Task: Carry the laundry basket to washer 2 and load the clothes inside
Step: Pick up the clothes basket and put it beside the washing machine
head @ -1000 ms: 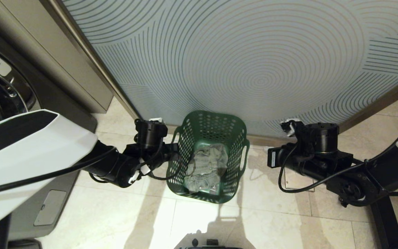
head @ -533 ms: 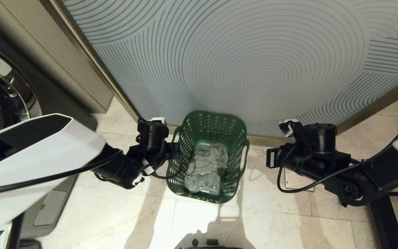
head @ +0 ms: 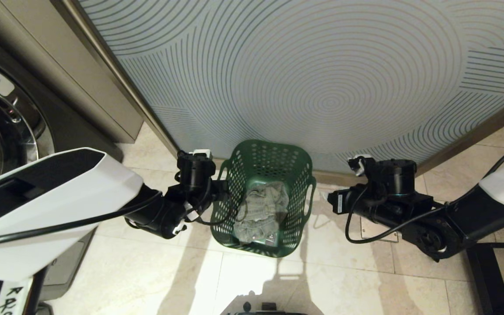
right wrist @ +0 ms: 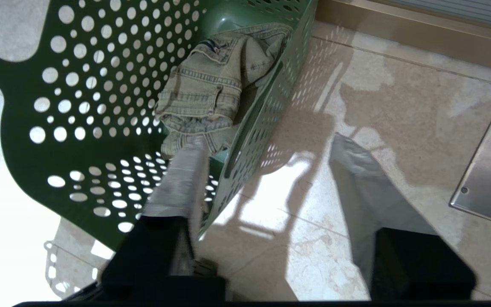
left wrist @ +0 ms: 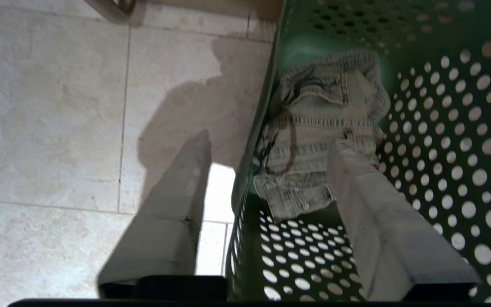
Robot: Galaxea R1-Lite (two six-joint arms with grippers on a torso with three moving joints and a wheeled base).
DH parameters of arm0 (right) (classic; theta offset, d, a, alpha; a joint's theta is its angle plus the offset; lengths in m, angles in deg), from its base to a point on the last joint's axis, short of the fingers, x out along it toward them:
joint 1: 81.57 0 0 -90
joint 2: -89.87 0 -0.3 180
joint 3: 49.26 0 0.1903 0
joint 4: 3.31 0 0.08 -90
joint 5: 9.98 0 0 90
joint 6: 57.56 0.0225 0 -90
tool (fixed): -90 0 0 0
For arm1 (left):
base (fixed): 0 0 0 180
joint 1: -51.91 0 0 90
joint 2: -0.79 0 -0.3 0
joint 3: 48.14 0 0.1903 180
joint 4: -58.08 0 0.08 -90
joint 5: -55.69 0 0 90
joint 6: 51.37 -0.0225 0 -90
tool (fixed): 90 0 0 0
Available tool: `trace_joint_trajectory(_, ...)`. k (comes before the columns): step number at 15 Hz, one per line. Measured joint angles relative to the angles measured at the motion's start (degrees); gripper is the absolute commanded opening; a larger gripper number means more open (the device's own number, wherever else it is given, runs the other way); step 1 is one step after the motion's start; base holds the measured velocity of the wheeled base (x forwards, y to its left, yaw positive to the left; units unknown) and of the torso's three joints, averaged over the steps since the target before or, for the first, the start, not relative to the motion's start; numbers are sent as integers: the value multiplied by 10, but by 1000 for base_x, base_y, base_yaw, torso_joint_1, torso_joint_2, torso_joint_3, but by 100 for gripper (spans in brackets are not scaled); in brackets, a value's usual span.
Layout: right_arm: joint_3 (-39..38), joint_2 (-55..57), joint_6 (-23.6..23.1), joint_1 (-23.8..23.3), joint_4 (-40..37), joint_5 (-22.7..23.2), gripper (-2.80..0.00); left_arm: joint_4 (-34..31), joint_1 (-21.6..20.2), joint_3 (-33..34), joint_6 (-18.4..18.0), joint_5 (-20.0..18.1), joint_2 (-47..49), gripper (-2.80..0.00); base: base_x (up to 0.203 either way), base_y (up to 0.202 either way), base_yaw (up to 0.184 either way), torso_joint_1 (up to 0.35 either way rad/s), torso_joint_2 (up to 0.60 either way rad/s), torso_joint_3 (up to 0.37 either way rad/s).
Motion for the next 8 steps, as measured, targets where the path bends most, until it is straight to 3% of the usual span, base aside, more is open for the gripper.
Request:
trace_joint_trajectory(5, 18, 47, -3, 6, 87, 1, 0, 0, -8, -38, -11, 14, 24, 0, 0, 0, 0, 0, 0, 0)
trace_joint_trajectory(8, 28, 75, -3, 7, 93, 2, 0, 6, -11, -50, -13, 16, 38, 0, 0, 0, 0, 0, 0, 0)
